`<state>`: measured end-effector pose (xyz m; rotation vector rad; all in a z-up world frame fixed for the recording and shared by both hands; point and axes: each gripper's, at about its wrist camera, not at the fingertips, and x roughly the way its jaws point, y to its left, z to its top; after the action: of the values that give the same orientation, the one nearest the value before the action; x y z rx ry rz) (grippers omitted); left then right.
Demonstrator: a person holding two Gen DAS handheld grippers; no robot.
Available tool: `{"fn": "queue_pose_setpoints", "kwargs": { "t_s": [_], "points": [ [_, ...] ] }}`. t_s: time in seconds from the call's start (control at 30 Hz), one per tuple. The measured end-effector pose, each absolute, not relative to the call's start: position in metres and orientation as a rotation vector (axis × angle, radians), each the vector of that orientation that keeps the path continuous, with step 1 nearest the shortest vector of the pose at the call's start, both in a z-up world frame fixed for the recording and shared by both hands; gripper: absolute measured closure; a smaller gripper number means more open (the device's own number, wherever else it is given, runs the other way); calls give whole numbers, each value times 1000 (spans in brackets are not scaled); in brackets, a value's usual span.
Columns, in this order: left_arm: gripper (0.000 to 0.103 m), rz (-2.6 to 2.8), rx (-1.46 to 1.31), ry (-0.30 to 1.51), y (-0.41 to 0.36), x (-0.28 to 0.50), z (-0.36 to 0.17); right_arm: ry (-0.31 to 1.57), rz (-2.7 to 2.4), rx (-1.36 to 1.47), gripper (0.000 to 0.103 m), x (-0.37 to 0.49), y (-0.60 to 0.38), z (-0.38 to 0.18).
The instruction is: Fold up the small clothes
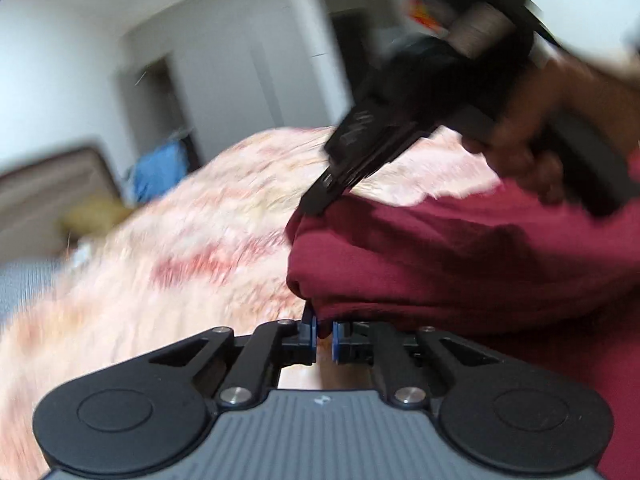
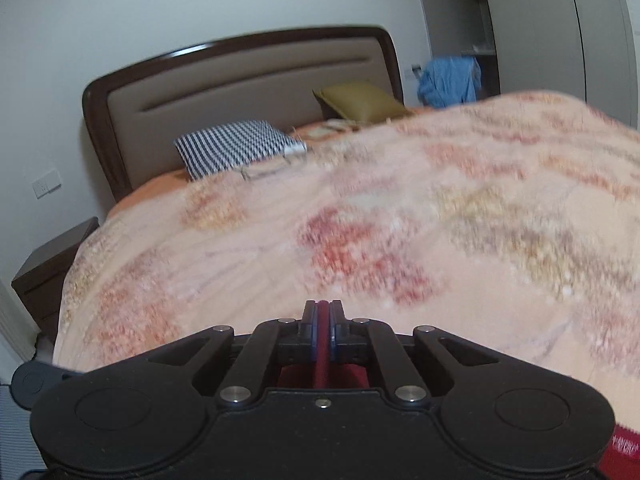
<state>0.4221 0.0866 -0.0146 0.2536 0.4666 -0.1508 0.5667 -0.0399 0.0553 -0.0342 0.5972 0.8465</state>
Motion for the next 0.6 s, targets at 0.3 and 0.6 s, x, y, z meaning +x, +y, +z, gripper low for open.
{"fn": "queue_pose_setpoints", "kwargs": {
  "t_s": [0.3, 0.6],
  "points": [
    [98, -104, -145, 561, 119, 407, -32, 585, 801, -134, 101, 566, -10, 25],
    [96, -146, -252, 608, 142, 394, -42, 552, 739, -112, 47, 560, -54, 33]
  ]
}}
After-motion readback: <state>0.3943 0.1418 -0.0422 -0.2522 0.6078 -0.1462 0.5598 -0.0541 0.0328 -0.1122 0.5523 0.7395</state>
